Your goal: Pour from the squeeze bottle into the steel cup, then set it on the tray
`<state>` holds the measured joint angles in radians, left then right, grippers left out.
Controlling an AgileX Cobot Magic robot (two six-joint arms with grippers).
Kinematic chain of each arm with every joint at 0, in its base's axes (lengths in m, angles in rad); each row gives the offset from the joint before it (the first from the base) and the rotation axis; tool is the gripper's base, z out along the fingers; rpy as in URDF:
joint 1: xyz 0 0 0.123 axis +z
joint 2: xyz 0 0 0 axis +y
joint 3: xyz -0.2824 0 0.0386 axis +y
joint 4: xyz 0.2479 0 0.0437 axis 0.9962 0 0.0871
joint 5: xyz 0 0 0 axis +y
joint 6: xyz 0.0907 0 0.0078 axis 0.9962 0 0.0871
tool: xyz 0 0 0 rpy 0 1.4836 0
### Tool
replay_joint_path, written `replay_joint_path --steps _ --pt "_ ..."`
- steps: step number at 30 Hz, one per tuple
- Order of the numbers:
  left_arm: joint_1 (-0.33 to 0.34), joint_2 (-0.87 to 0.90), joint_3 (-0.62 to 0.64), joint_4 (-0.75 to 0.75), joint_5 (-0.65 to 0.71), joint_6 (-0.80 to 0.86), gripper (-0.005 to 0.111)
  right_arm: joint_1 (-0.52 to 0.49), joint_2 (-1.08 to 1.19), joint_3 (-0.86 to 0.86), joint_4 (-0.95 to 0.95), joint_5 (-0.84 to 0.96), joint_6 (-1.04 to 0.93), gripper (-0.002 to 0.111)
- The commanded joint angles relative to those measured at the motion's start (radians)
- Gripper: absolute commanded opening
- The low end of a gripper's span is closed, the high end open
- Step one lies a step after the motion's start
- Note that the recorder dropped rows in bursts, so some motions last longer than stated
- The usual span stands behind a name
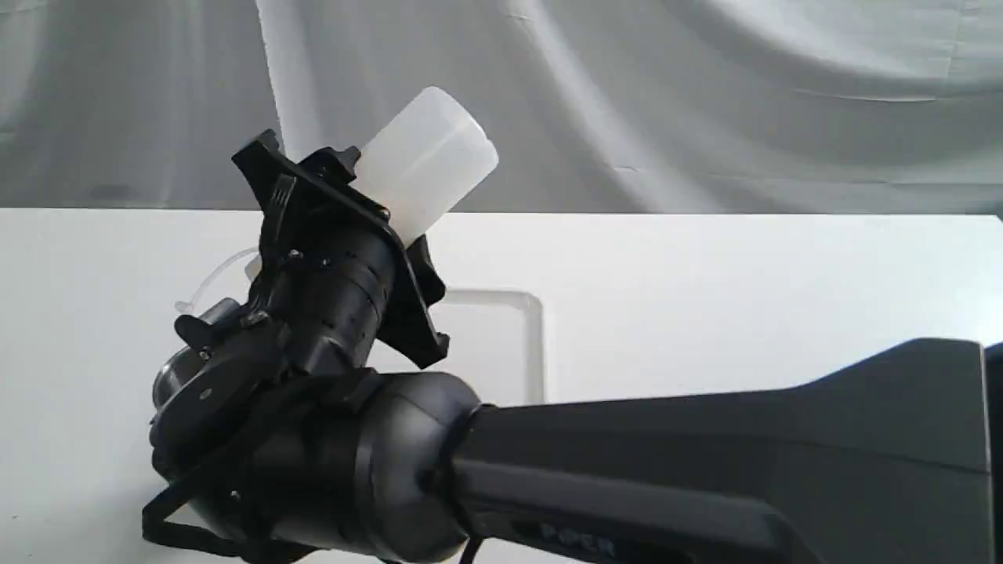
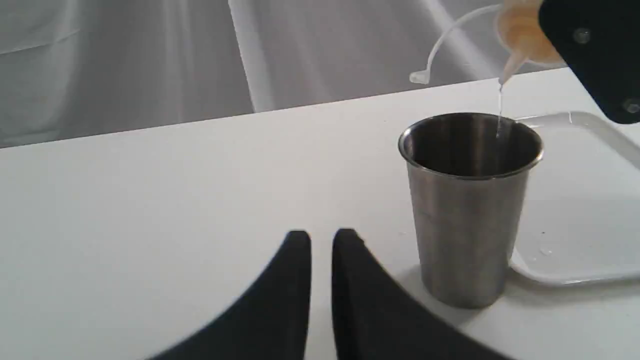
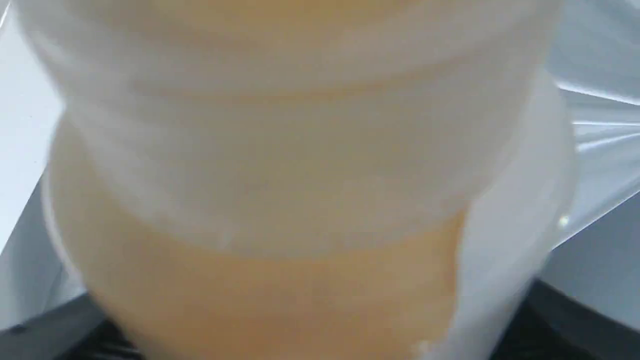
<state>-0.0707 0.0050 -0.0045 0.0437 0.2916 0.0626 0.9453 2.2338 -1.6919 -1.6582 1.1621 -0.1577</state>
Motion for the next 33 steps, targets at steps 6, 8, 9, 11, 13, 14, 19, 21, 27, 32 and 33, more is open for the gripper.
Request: replay_joint_path --steps 6,8,9,11,13,14,19,21,27,32,33 --pt "-0.003 -0.005 0.004 0.001 -0.007 -0.002 0.008 -0.007 -0.012 -0.009 -0.061 0.025 -0.030 0.057" --pt "-0.003 -0.005 0.004 0.001 -0.007 -0.002 0.008 -0.007 -0.012 -0.009 -0.061 0.025 -0.043 0.057" --pt "-0.003 -0.005 0.004 0.001 -0.007 -0.002 0.008 -0.007 -0.012 -0.009 -0.061 0.025 -0.048 0.057" --pt "-0.003 -0.005 0.004 0.001 -0.007 -0.002 0.008 -0.007 -0.012 -0.009 -0.069 0.025 -0.050 0.057" --pt "-0.003 -0.005 0.004 0.001 -0.007 -0.002 0.008 -0.007 -0.012 -0.009 -0.076 0.025 -0.050 0.057" --pt "-0.003 -0.005 0.004 0.001 -0.007 -0.002 0.008 -0.007 -0.012 -0.009 -0.076 0.025 -0.050 0.057" --pt "-0.003 -0.005 0.004 0.001 -0.007 -0.002 0.008 -0.007 -0.012 -0.009 -0.076 0.025 -0.050 0.057" --pt "-0.003 -0.005 0.004 0.001 -0.007 -0.002 0.008 -0.007 -0.012 -0.009 -0.073 0.021 -0.038 0.057" --pt "-0.003 -0.005 0.004 0.001 -0.007 -0.002 0.008 -0.007 -0.018 -0.009 -0.007 -0.011 0.113 0.057" --pt "-0.003 -0.005 0.004 0.001 -0.007 -0.002 0.008 -0.007 -0.031 -0.009 0.021 -0.026 0.341 0.057" --pt "-0.003 -0.005 0.004 0.001 -0.007 -0.002 0.008 -0.007 -0.034 -0.009 0.029 -0.026 0.384 0.057"
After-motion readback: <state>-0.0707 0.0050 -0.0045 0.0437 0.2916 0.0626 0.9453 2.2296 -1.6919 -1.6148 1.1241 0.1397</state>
